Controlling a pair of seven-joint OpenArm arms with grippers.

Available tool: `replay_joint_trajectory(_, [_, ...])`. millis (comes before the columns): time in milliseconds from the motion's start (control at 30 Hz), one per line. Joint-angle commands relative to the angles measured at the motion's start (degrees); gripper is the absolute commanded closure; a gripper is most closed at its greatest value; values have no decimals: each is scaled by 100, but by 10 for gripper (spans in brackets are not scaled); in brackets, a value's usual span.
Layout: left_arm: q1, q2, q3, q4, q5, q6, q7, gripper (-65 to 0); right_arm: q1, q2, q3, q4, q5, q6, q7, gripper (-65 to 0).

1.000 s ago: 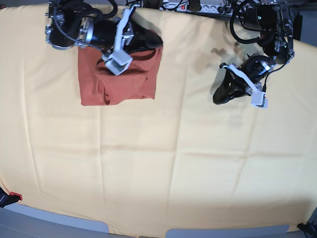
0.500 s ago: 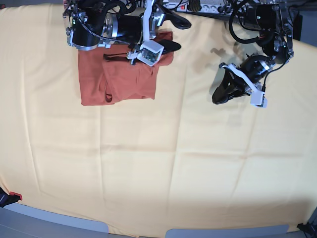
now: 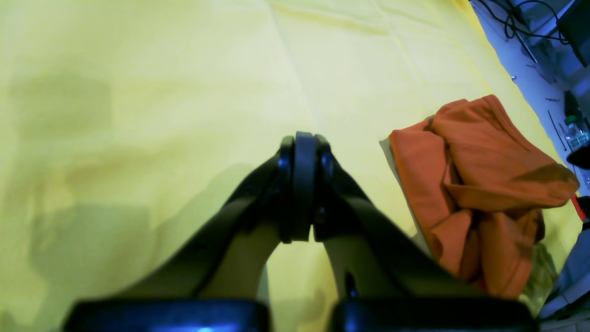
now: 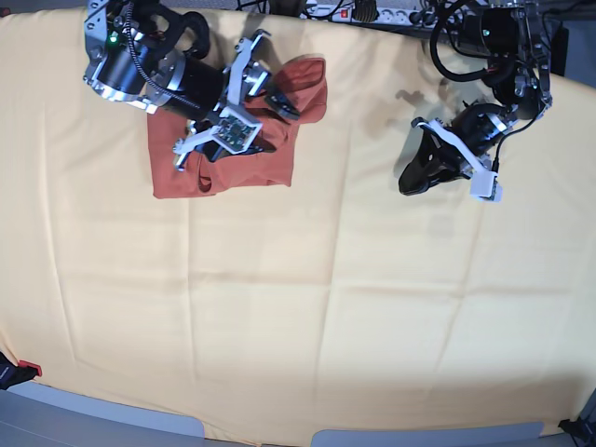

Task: Fold the T-shirt properly

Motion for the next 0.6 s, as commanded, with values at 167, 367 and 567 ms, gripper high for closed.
replay_joint_trajectory(167, [-33,-59,-33,92,-118,-44,-129,0,11,374,105,103,92,28,26,-312])
replay_joint_trajectory(367, [-31,-61,-33,92,-118,-44,-129,0,4,605,105,76,63,28,48,-312])
replay_joint_trajectory(567, [-33,-59,-33,92,-138,-44,-129,0,22,603,105,-319,28,28,236,-312])
